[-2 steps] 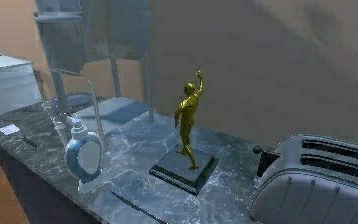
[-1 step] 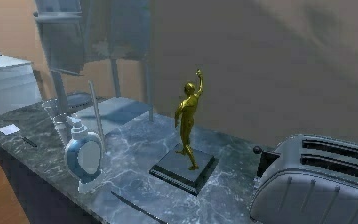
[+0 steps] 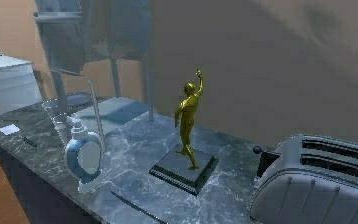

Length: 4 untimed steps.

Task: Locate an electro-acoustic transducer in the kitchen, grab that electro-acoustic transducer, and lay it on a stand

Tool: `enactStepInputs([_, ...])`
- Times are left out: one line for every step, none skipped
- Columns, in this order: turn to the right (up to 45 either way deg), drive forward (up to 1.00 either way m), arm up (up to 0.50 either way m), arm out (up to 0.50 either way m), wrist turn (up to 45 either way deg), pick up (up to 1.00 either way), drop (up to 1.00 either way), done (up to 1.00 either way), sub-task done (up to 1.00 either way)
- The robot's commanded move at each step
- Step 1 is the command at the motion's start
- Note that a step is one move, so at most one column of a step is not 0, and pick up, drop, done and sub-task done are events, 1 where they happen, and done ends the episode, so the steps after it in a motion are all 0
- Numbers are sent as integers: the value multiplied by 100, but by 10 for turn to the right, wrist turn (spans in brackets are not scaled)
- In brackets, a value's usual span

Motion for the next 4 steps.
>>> enactStepInputs([0,0,0,0,450,0,0,0,0])
enactStepInputs([0,0,0,0,120,0,0,0,0])
enactStepInputs([0,0,-12,0,0,0,0,0,0])
enactStepInputs([0,0,0,0,0,100,0,0,0])
